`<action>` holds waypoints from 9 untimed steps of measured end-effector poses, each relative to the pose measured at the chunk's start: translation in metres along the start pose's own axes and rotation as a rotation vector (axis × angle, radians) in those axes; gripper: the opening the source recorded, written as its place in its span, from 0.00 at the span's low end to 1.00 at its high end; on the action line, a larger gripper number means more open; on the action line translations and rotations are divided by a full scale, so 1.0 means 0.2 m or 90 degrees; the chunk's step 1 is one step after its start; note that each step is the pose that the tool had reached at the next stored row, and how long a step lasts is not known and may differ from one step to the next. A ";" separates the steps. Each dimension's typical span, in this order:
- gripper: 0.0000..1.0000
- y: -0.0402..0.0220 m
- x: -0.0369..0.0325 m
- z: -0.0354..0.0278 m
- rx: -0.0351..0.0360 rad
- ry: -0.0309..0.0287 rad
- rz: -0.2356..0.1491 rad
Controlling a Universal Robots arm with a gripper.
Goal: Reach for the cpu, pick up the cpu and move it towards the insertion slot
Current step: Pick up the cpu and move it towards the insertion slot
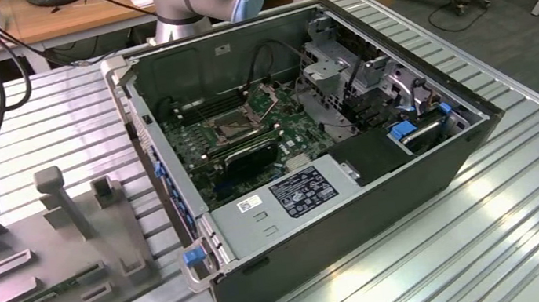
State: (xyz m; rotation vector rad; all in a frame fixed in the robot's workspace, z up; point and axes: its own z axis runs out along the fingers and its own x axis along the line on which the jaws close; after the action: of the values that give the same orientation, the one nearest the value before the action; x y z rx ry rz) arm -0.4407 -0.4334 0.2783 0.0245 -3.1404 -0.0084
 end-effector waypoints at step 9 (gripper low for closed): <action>0.55 0.000 0.000 -0.008 0.0000 0.0000 0.000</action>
State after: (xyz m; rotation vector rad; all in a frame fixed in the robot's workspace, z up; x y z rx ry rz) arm -0.4407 -0.4334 0.2800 0.0246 -3.1403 -0.0084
